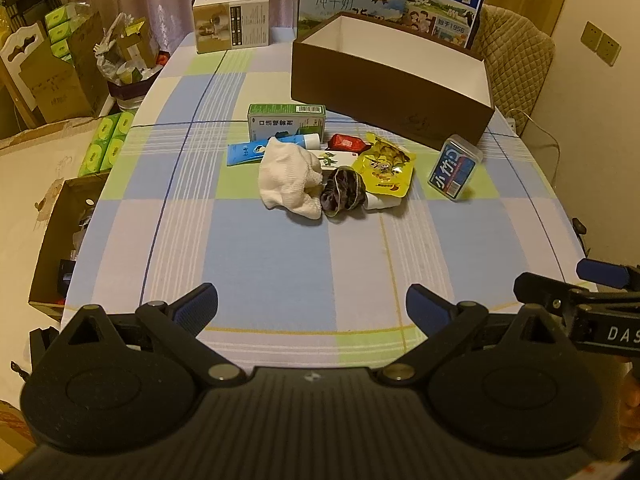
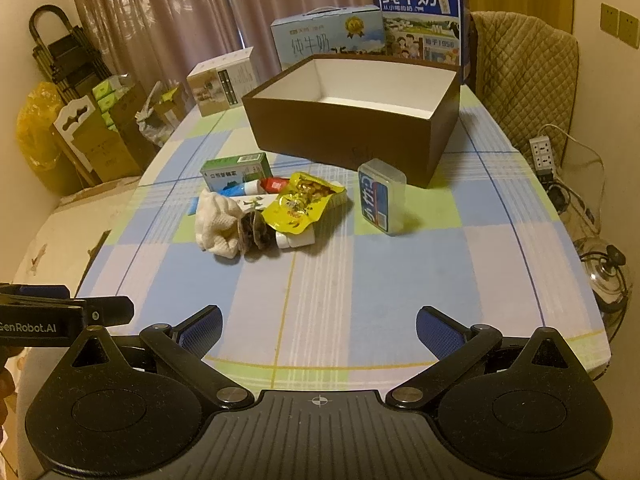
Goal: Organize objects
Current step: 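Move both tools toward the pile of items on the table, then grasp the clear plastic container with the right tool while the left tool grasps the white towel, then carry both items into the brown box and open both tools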
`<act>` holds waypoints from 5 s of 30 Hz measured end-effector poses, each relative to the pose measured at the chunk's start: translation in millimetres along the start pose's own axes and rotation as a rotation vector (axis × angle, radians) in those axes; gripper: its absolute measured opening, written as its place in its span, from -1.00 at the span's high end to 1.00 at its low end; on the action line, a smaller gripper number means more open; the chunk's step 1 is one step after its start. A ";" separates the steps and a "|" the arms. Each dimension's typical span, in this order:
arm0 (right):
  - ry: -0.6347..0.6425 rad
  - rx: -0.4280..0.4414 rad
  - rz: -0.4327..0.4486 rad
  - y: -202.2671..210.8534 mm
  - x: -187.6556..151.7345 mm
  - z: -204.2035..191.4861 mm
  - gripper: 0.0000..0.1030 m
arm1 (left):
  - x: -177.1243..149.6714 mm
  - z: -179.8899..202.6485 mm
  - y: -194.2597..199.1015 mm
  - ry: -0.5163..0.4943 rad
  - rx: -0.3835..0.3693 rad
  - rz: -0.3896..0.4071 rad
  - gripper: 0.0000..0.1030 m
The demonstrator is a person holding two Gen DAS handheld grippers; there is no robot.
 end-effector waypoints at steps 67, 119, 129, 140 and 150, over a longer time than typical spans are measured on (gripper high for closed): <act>0.072 -0.057 0.105 -120.6 84.5 100.7 0.36 | 102.5 -28.9 -208.3 0.094 -0.078 -0.065 -0.28; -0.039 -0.151 0.185 -227.8 247.0 115.0 0.36 | 332.9 98.3 -251.1 -0.096 -0.214 0.123 0.86; -0.019 -0.160 0.156 -250.1 242.1 123.4 0.36 | 327.2 116.2 -280.7 -0.135 -0.225 0.093 0.79; 0.014 -0.172 0.188 -242.5 245.3 115.9 -0.10 | 324.7 106.9 -276.7 -0.106 -0.215 0.095 0.15; 0.024 -0.093 0.243 -197.3 246.0 92.6 -0.20 | 315.7 75.3 -227.9 -0.063 -0.206 0.153 -0.18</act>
Point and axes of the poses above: each gripper's, at about its wrist camera, not at the fingertips, and y roughly against the way its jaws point, z to its right, x to its top, the point moved 4 cm from there along -y, roughly the way its jaws point, and after that the axes turned 5 degrees about x, right-handed, at the moved point
